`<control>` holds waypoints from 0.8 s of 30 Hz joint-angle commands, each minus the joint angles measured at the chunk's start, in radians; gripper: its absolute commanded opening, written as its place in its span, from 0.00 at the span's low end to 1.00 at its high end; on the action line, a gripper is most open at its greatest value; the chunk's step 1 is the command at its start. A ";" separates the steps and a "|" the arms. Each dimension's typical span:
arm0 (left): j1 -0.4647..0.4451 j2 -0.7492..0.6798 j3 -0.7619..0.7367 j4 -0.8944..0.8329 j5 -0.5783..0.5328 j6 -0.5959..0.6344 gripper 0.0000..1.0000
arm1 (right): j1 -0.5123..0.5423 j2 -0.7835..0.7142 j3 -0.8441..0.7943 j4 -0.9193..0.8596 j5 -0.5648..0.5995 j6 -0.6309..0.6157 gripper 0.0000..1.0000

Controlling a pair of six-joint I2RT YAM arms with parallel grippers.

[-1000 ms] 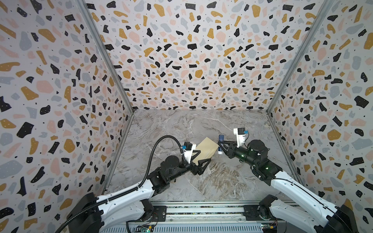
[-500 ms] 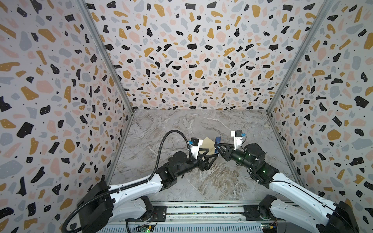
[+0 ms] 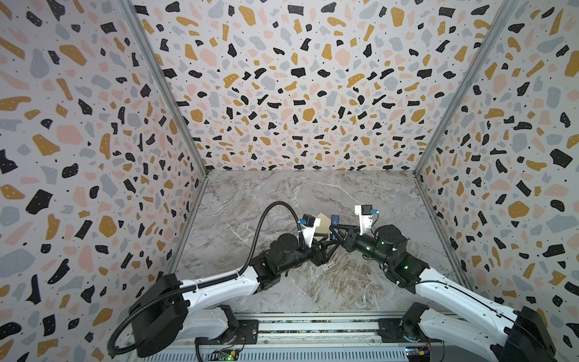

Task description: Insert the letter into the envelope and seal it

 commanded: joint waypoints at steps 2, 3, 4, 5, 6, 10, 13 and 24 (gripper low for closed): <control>-0.003 0.009 0.045 0.016 -0.009 0.014 0.58 | 0.018 -0.004 -0.006 0.044 0.015 0.007 0.00; -0.003 0.011 0.046 0.015 -0.012 0.014 0.57 | 0.021 -0.004 -0.006 0.044 0.018 0.008 0.00; -0.004 0.012 0.046 0.015 -0.013 0.014 0.56 | 0.024 -0.002 -0.008 0.046 0.019 0.010 0.00; -0.003 0.014 0.047 0.014 -0.014 0.013 0.54 | 0.028 0.000 -0.009 0.048 0.020 0.010 0.00; -0.005 0.016 0.047 0.014 -0.014 0.011 0.53 | 0.033 0.001 -0.011 0.050 0.022 0.010 0.00; -0.004 0.019 0.049 0.010 -0.018 0.011 0.44 | 0.047 0.007 -0.013 0.052 0.033 0.009 0.00; -0.003 0.018 0.048 0.007 -0.024 0.011 0.36 | 0.055 0.007 -0.013 0.051 0.038 0.006 0.00; -0.004 0.015 0.051 -0.021 -0.040 0.020 0.00 | 0.064 0.005 0.018 -0.018 0.048 -0.036 0.15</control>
